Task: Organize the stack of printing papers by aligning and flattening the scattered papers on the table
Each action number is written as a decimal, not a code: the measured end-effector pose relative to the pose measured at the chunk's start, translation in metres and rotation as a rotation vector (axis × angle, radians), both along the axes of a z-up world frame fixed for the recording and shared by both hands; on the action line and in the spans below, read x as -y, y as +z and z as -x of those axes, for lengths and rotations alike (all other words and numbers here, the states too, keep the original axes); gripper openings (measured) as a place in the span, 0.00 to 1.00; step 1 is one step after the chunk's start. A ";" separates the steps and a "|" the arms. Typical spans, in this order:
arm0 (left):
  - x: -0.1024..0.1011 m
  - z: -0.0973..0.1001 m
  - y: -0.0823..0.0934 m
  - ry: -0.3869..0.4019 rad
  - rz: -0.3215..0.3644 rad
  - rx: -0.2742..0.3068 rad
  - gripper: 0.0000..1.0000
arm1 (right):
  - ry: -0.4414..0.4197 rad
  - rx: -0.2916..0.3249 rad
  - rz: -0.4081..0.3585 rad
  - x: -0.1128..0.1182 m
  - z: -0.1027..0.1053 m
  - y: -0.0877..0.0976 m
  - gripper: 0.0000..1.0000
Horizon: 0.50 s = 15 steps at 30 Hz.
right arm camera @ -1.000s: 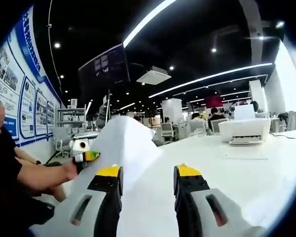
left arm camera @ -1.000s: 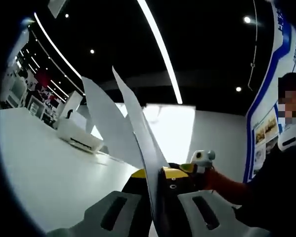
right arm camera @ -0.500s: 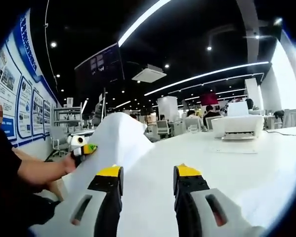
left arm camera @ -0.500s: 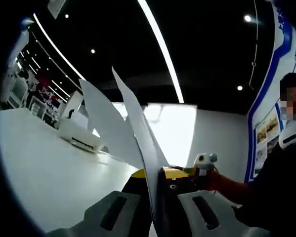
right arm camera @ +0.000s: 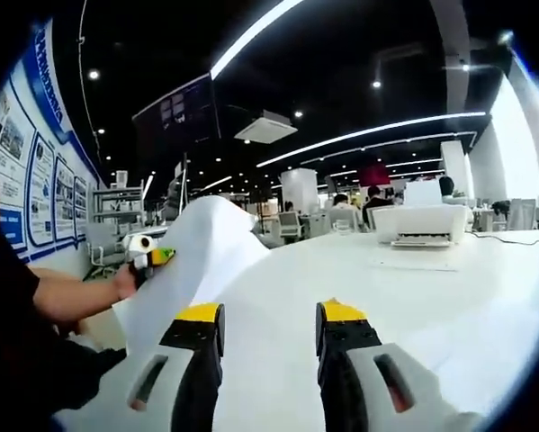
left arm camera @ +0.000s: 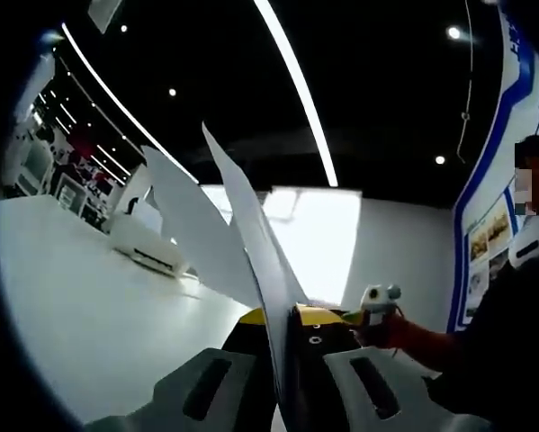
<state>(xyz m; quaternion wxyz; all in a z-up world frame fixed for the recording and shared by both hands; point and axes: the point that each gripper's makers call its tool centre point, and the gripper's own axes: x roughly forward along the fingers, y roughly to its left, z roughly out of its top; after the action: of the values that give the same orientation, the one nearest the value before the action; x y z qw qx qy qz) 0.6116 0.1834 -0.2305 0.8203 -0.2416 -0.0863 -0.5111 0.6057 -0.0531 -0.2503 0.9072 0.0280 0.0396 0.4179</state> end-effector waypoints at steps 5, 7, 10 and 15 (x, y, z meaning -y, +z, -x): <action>0.000 0.001 0.001 0.004 -0.001 0.004 0.07 | -0.015 -0.007 0.019 0.015 0.004 -0.005 0.36; 0.000 0.001 0.001 0.006 -0.002 0.007 0.07 | -0.018 -0.012 0.023 0.018 0.006 -0.006 0.36; 0.000 0.001 0.001 0.011 -0.007 0.012 0.07 | -0.022 -0.022 0.034 0.024 0.010 -0.010 0.37; 0.000 0.000 0.000 0.012 -0.007 0.008 0.07 | -0.035 -0.038 0.031 0.033 0.012 -0.012 0.35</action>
<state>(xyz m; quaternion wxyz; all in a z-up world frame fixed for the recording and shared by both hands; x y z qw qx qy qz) 0.6112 0.1835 -0.2301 0.8240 -0.2361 -0.0894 -0.5073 0.5934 -0.0860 -0.2622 0.9139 0.0225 0.0627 0.4005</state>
